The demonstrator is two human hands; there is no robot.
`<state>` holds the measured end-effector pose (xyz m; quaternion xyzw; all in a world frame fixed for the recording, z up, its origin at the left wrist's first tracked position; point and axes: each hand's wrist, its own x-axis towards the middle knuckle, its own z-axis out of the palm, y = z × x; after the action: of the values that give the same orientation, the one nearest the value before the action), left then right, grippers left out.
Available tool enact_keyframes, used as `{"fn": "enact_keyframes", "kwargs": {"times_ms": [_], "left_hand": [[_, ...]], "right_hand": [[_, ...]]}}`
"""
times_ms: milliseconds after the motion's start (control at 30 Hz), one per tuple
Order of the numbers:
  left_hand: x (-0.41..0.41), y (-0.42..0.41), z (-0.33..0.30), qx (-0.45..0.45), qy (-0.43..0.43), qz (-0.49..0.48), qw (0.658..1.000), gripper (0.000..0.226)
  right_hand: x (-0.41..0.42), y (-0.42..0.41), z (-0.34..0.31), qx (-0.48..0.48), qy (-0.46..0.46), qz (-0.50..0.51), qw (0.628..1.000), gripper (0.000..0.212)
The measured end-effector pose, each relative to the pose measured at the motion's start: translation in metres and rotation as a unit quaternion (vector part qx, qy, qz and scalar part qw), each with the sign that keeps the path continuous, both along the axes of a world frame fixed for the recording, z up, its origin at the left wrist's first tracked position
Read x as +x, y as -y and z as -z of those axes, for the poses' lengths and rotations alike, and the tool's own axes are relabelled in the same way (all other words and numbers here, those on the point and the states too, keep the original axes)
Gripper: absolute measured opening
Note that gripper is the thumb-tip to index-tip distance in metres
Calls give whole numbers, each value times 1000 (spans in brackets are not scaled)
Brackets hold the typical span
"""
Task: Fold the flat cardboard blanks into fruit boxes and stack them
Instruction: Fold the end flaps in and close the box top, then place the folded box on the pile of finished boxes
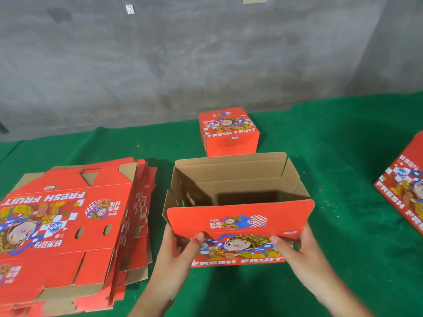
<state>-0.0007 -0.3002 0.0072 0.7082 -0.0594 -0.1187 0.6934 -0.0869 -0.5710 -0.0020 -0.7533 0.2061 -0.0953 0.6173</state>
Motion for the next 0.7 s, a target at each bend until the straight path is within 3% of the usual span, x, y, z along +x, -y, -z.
{"fn": "enact_keyframes", "kwargs": {"times_ms": [167, 367, 400, 500, 533, 600, 700], "left_hand": [[-1, 5, 7, -11, -10, -45, 999, 53], [27, 9, 0, -31, -69, -56, 996, 54], [37, 12, -9, -52, -67, -42, 996, 57], [87, 25, -46, -69, -18, 15, 997, 102], [106, 30, -62, -39, 27, 29, 998, 101], [148, 41, -99, 65, 138, 16, 988, 73], [206, 48, -129, 330, 246, -32, 911, 59]], "right_hand": [[4, 2, 5, -118, -36, 43, 991, 43], [34, 4, -13, -65, -12, 23, 998, 43], [47, 9, -21, -65, 2, 26, 998, 42], [96, 31, -55, -76, 59, 40, 995, 40], [116, 40, -69, -87, 76, 48, 992, 40], [155, 59, -98, -54, 95, 40, 993, 44], [194, 84, -111, 78, 51, -4, 996, 61]]}}
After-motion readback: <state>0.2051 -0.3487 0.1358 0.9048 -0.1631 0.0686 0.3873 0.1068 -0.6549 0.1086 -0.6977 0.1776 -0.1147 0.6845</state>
